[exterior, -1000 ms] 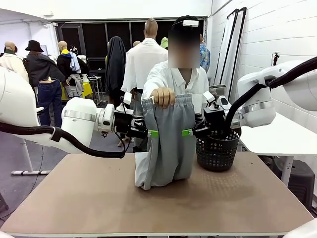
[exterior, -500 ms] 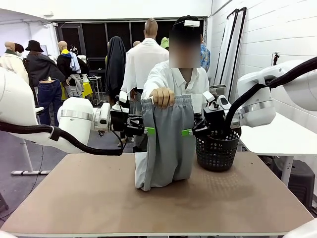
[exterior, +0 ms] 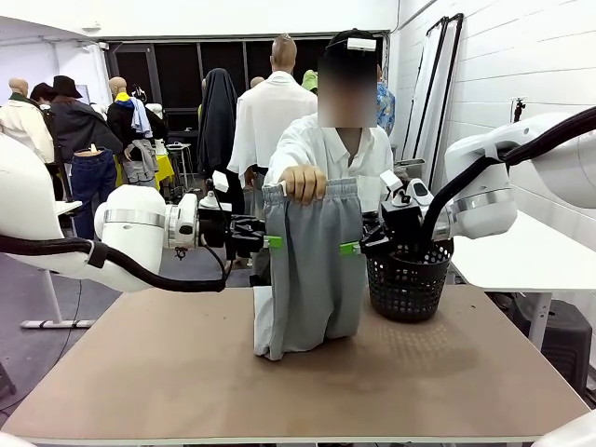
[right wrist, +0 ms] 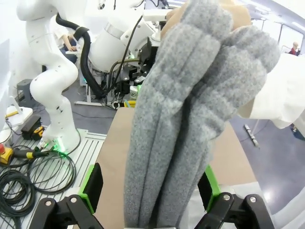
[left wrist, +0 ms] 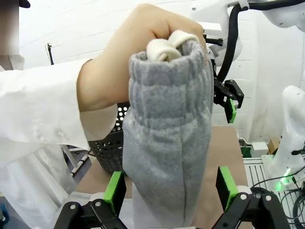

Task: Fold the training pants.
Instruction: Grab both ends of the Training pants handed by a person.

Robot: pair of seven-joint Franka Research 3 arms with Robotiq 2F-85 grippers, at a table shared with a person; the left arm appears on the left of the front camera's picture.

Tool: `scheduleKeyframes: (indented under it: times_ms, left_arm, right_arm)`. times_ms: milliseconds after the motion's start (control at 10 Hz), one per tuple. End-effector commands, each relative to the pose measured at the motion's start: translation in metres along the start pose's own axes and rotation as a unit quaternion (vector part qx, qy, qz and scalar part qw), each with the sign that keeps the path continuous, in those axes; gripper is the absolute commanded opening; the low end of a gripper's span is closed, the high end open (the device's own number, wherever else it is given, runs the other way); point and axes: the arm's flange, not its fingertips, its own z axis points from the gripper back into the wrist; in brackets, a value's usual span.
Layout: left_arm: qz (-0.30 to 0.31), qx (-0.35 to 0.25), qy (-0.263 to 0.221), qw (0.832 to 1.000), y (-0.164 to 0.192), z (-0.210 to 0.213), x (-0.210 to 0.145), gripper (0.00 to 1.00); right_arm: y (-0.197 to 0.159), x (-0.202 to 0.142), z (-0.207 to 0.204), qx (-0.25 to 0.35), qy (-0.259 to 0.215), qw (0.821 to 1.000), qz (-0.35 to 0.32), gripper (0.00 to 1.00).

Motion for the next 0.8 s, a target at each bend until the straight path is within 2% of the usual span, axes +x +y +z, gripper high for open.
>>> scheduleKeyframes:
  times_ms: [0,300,500,700]
  left_arm:
    - [0.008,-0.012,-0.013,1.0,-0.001,-0.005,0.002,1.0]
    - [0.014,-0.026,-0.006,1.0,0.0,-0.012,0.001,1.0]
    - [0.005,-0.019,-0.009,1.0,0.004,-0.021,0.002,1.0]
    - [0.002,-0.04,-0.014,0.999,0.008,-0.031,0.001,1.0]
  right_arm:
    - [-0.005,0.002,-0.006,-0.033,-0.025,0.999,0.001,1.0]
    - [-0.012,0.002,-0.01,-0.05,-0.044,0.998,-0.01,1.0]
    - [-0.014,0.001,-0.013,-0.043,-0.049,0.998,-0.015,1.0]
    - [-0.018,0.001,-0.014,-0.037,-0.047,0.998,-0.021,1.0]
